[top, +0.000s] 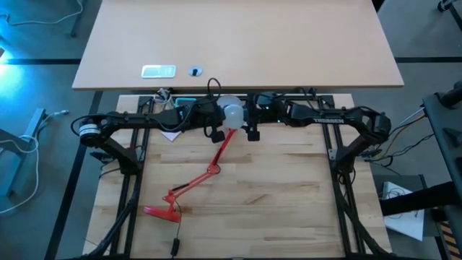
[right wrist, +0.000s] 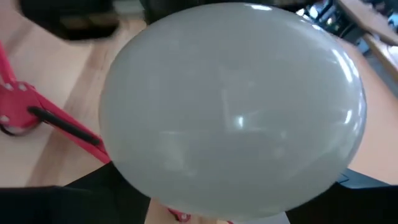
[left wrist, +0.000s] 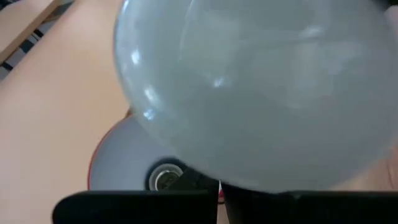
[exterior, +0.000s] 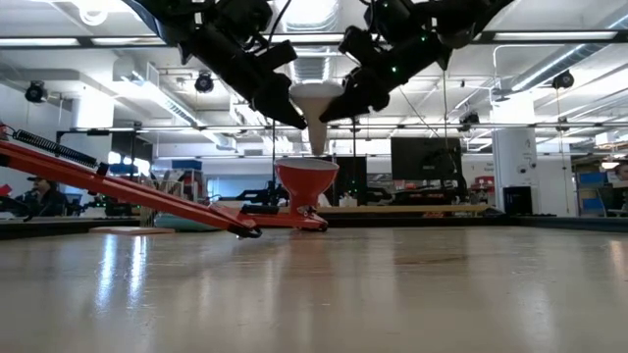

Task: Screw lightbulb
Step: Remove the light bulb from the red lamp

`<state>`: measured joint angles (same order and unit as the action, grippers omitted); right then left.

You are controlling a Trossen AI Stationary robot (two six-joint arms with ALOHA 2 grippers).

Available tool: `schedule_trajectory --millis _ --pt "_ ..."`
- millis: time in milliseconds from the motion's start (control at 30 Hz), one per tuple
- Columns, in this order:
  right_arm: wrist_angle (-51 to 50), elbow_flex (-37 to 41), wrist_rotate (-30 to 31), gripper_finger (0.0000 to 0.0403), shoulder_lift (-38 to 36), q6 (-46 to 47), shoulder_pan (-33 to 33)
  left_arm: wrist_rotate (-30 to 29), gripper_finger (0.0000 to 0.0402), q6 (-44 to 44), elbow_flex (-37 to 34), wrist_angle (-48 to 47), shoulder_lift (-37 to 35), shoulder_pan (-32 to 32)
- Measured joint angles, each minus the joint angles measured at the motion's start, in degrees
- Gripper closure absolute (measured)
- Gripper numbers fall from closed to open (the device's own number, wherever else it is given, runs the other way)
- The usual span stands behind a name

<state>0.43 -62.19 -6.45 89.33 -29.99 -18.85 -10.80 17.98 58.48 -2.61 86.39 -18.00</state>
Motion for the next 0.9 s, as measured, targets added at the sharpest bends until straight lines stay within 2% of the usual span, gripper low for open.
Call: schedule_trajectory --millis 233,400,533,900 --pt "1.98 0.0 -2.43 0.0137 -2.64 2.89 0.59 -0.14 0.0401 0.01 0.04 1.98 0.02 -0.04" --pt "5.3 0.0 -2.85 0.0134 -2.94 8.15 0.37 3.85 0.0401 -0.64 0.04 5.9 0.02 -0.03" --pt "7.17 0.0 -2.63 0.0135 -2.63 13.07 0.37 4.34 0.0401 -2.58 0.04 8.69 0.02 0.2" --pt "11.68 0.07 -2.37 0.0182 -2.61 22.23 0.34 4.13 0.0401 -4.49 0.04 13.05 0.03 0.39"
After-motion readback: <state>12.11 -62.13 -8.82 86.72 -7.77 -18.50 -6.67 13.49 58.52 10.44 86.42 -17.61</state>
